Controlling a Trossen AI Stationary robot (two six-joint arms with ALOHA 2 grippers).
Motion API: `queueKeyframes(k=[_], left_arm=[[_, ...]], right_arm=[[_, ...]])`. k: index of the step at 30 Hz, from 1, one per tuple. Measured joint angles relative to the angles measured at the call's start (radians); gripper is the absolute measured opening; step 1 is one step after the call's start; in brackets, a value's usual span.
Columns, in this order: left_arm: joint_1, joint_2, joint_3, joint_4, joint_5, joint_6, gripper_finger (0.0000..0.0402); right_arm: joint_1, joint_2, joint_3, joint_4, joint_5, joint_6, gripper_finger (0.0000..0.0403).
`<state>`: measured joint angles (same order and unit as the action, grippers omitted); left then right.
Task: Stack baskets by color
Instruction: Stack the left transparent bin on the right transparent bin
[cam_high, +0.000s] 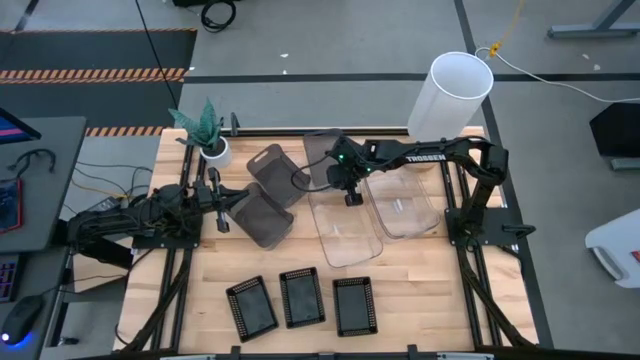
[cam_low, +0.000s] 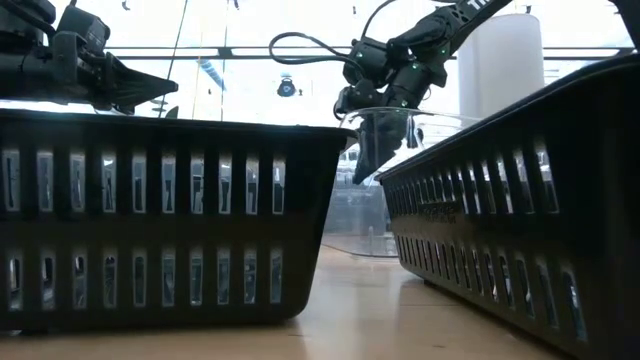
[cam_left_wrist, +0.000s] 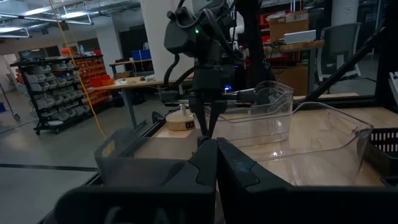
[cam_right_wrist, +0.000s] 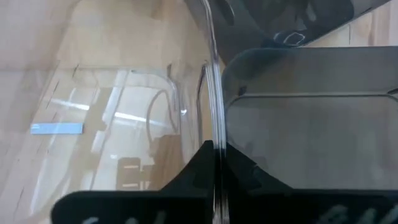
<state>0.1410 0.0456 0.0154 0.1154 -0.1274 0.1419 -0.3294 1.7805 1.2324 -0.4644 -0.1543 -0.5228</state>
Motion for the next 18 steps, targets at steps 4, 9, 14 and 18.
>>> queueKeyframes(k=[4,9,14,18], left_arm=[[0.000,0.000,0.000,0.000,0.000,0.000,0.0007],[0.000,0.000,0.000,0.000,0.000,0.000,0.0007],[0.000,0.000,0.000,0.000,0.000,0.000,0.0007],[0.000,0.000,0.000,0.000,0.000,0.000,0.0007]], right_arm=[[0.000,0.002,0.016,-0.017,0.004,0.003,0.0014],[0.000,0.002,0.068,-0.055,0.008,0.005,0.0008],[0.000,0.002,0.125,-0.126,0.031,0.005,0.0005],[0.000,0.001,0.182,-0.214,0.031,0.005,0.0004]])
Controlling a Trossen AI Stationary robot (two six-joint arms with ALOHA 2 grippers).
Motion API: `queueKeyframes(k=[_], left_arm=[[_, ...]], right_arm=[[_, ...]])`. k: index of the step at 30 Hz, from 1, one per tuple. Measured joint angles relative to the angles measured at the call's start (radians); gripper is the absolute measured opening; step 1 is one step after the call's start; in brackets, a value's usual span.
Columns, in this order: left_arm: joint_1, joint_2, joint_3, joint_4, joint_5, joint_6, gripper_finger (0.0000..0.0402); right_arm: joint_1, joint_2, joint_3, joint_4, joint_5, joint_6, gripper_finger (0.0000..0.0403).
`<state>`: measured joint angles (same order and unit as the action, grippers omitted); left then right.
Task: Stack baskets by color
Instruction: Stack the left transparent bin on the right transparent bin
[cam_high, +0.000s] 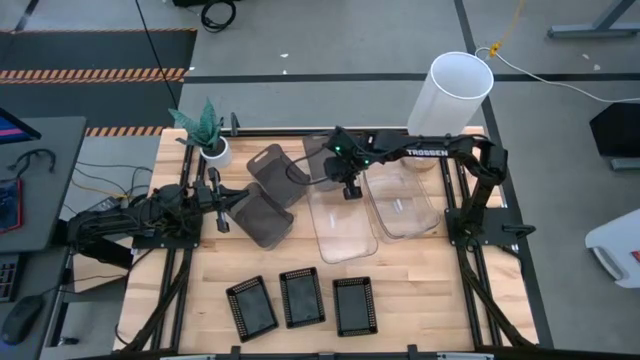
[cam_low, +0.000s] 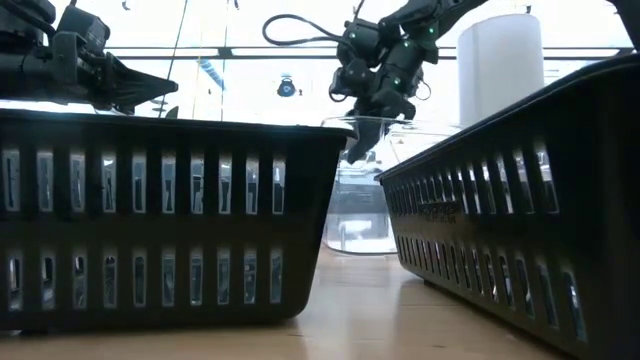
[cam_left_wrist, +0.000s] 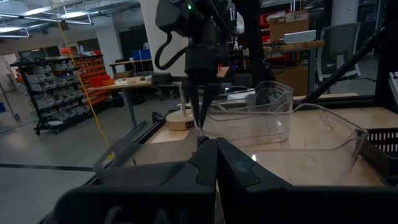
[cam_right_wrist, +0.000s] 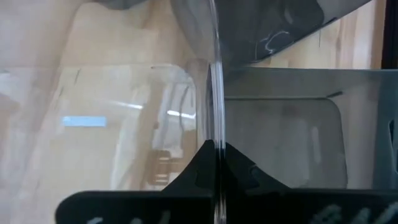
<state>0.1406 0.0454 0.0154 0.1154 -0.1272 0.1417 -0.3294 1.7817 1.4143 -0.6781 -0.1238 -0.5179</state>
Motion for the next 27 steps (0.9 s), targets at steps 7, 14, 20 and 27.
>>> queueKeyframes(k=[7,14,20,27], left_arm=[[0.000,0.000,0.000,0.000,0.000,0.000,0.0007],[0.000,0.000,0.000,0.000,0.000,0.000,0.0007],[0.000,0.000,0.000,0.000,0.000,0.000,0.0007],[0.000,0.000,0.000,0.000,0.000,0.000,0.0007]], right_arm=[[0.002,-0.001,0.131,-0.168,0.000,-0.002,0.0003],[0.003,-0.002,0.287,-0.330,-0.003,-0.002,0.0003],[0.003,-0.002,0.419,-0.465,-0.003,-0.002,0.0003],[0.007,-0.002,0.576,-0.640,0.012,-0.009,0.0003]])
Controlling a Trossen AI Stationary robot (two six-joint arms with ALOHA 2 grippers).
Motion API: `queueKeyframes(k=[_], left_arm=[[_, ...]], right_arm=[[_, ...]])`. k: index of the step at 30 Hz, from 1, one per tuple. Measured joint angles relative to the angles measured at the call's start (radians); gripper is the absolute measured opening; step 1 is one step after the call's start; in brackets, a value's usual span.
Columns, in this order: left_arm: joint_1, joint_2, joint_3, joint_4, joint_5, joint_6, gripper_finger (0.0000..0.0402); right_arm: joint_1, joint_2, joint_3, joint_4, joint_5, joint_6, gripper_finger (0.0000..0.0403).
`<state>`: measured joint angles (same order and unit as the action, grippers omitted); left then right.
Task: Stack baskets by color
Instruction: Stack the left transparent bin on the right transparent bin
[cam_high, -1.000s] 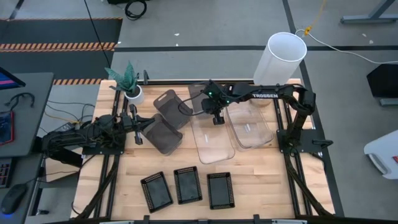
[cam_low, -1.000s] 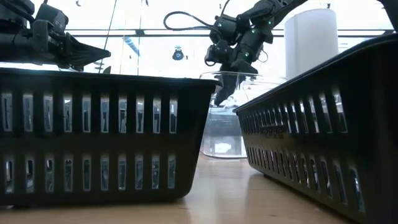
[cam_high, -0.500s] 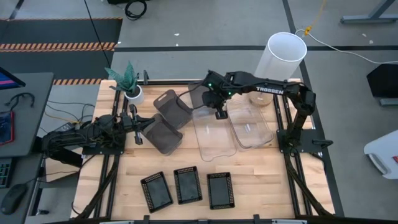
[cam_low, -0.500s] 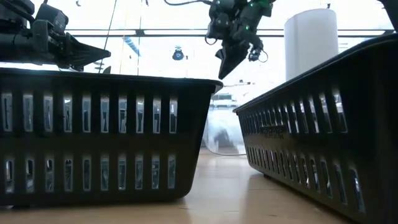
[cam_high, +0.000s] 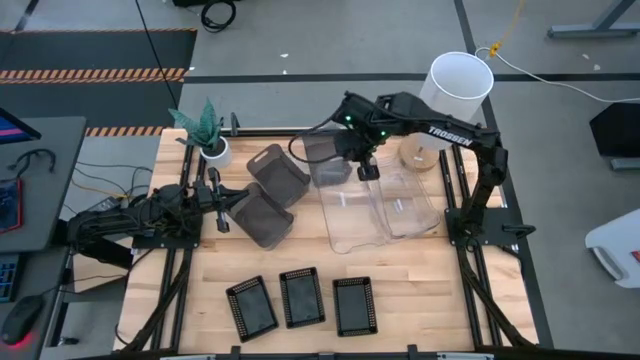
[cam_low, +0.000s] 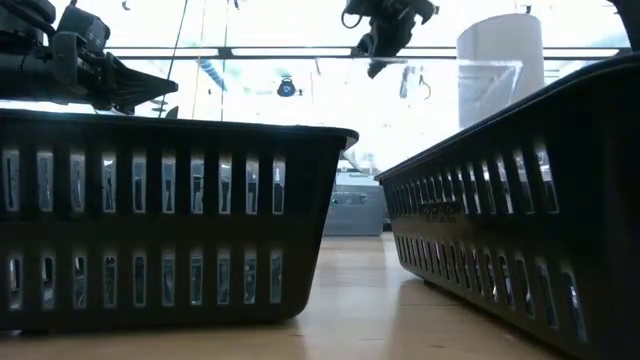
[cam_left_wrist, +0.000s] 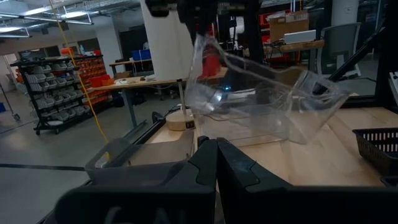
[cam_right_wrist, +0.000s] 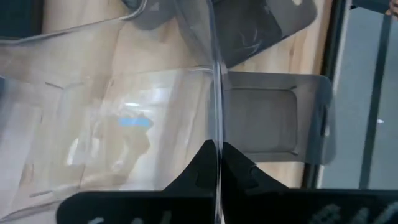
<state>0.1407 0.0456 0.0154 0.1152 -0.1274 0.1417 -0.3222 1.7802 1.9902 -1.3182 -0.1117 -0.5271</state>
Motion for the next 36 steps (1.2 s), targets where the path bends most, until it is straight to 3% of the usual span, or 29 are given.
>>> queueKeyframes(k=[11,27,36], left_arm=[[0.000,0.000,0.000,0.000,0.000,0.000,0.0007],[0.000,0.000,0.000,0.000,0.000,0.000,0.0007],[0.000,0.000,0.000,0.000,0.000,0.000,0.0007]], right_arm=[[-0.003,-0.018,0.216,-0.215,0.114,-0.033,0.0003],[-0.081,-0.240,0.224,-0.253,0.149,-0.080,0.0002],[-0.094,-0.399,-0.041,-0.255,0.092,-0.141,0.0002]])
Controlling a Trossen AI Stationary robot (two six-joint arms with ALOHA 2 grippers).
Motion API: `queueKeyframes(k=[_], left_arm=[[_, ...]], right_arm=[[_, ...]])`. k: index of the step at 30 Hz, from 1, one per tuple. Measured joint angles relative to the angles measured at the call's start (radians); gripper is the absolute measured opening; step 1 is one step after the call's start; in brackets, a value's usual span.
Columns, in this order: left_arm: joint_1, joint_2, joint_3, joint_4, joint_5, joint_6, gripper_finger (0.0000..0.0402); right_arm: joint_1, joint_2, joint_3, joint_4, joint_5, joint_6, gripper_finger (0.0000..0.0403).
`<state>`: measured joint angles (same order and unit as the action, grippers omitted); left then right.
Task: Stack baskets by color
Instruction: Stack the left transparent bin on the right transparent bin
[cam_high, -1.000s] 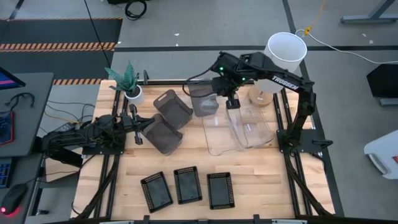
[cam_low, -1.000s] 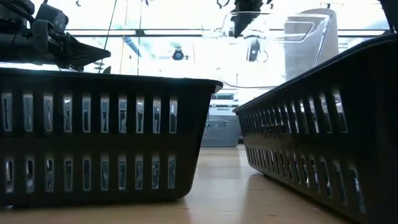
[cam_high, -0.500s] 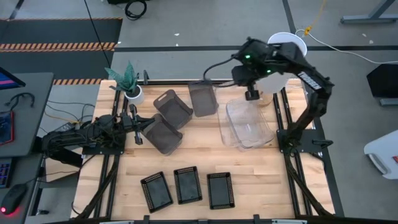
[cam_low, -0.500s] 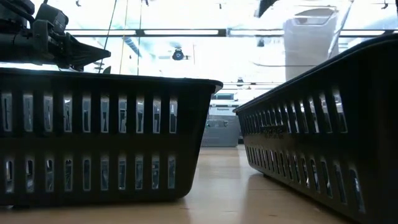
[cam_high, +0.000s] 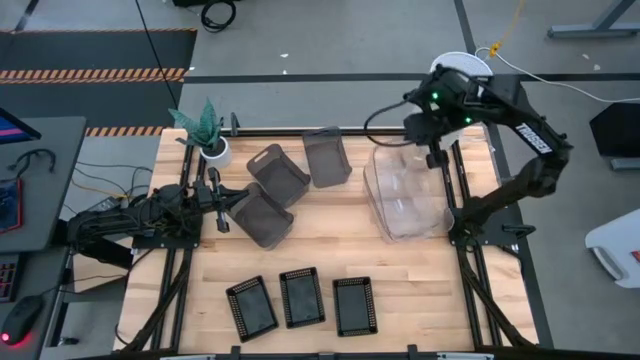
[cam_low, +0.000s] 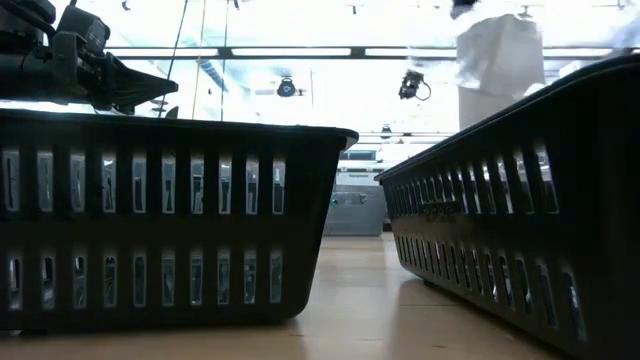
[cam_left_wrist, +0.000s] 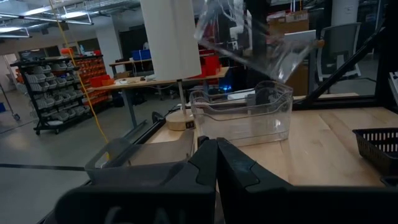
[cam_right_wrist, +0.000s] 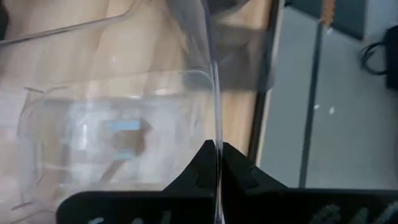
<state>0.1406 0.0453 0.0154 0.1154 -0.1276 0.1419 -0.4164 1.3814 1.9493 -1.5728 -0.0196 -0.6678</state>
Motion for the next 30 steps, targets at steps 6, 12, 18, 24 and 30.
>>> queueKeyframes(k=[6,12,18,24,30], left_arm=[[0.000,0.000,0.000,0.000,0.000,0.000,0.0007],[0.000,0.000,0.000,0.000,0.000,0.000,0.0007],[0.000,0.000,0.000,0.000,0.000,0.000,0.0007],[0.000,0.000,0.000,0.000,0.000,0.000,0.0007],[0.000,0.000,0.000,0.000,0.000,0.000,0.0007]], right_arm=[[0.000,-0.097,-0.234,0.045,0.044,-0.007,0.0002],[-0.001,-0.164,-0.417,0.126,-0.002,-0.005,0.0002],[0.000,-0.174,-0.562,0.172,-0.098,0.018,0.0005],[0.000,-0.172,-0.712,0.292,-0.143,0.060,0.0008],[0.000,-0.172,-0.862,0.472,-0.141,0.162,0.0033]])
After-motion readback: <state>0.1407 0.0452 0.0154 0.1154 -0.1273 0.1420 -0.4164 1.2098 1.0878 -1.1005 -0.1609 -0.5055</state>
